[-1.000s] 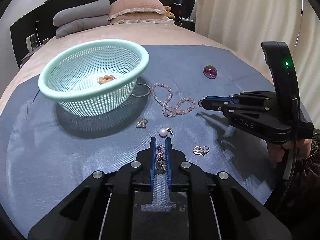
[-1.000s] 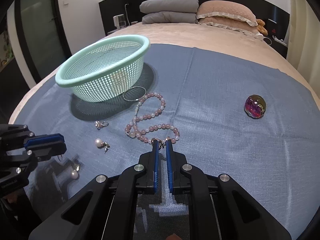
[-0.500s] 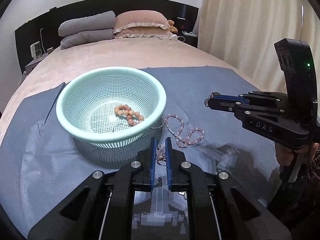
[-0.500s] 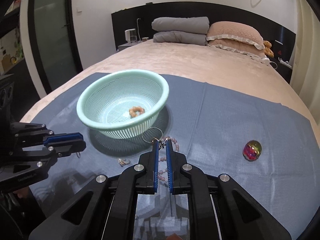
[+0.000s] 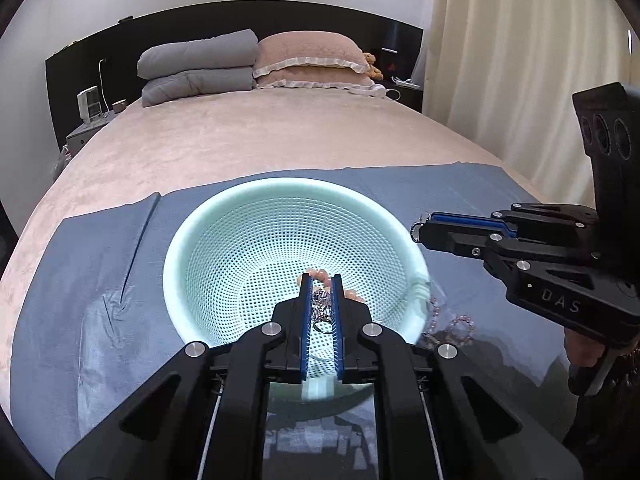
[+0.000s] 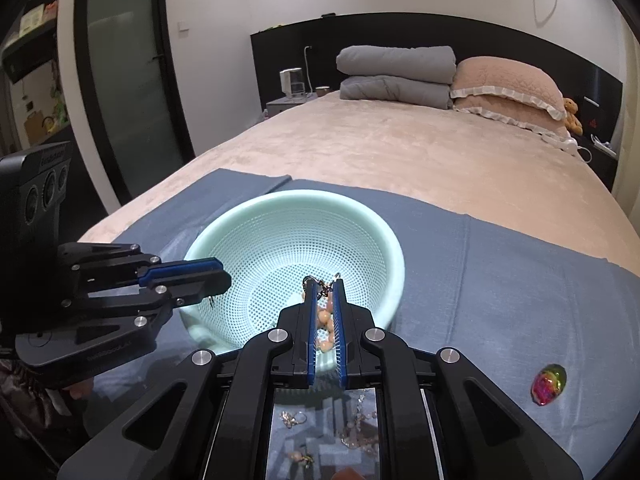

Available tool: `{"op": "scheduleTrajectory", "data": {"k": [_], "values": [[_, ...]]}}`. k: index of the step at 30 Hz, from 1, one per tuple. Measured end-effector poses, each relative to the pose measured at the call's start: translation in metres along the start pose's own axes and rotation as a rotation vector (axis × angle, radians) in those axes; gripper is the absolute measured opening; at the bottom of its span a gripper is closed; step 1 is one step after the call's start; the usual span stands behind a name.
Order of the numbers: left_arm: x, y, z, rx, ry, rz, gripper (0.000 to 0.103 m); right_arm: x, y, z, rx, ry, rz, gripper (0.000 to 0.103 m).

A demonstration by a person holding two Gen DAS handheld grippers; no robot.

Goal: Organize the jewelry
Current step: 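Move both tools over the green basket and open them to drop the earrings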

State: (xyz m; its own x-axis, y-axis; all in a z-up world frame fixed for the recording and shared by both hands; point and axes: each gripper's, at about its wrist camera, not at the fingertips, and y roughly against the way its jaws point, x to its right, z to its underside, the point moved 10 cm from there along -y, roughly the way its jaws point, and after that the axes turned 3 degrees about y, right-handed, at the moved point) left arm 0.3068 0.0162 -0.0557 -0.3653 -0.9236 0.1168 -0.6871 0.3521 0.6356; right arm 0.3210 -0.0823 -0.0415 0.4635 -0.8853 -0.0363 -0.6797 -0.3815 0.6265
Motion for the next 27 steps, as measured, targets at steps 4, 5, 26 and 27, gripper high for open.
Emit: {"op": "scheduleTrajectory", "data": {"k": [4,5,26,27], "values": [[-0.014,-0.014,0.005,-0.024,0.017,-0.014,0.010,0.002,-0.014,0.005,-0.027,0.002,0.012,0.008],[-0.018,-0.015,0.005,-0.024,0.024,-0.014,0.010,0.004,-0.016,0.007,-0.036,0.001,0.018,0.008],[0.008,0.035,0.036,0.002,0.019,-0.011,0.052,0.020,0.043,0.065,-0.077,-0.042,0.113,0.061],[0.012,0.037,0.041,-0.002,0.015,-0.006,0.053,0.019,0.047,0.072,-0.083,-0.043,0.116,0.061]]}}
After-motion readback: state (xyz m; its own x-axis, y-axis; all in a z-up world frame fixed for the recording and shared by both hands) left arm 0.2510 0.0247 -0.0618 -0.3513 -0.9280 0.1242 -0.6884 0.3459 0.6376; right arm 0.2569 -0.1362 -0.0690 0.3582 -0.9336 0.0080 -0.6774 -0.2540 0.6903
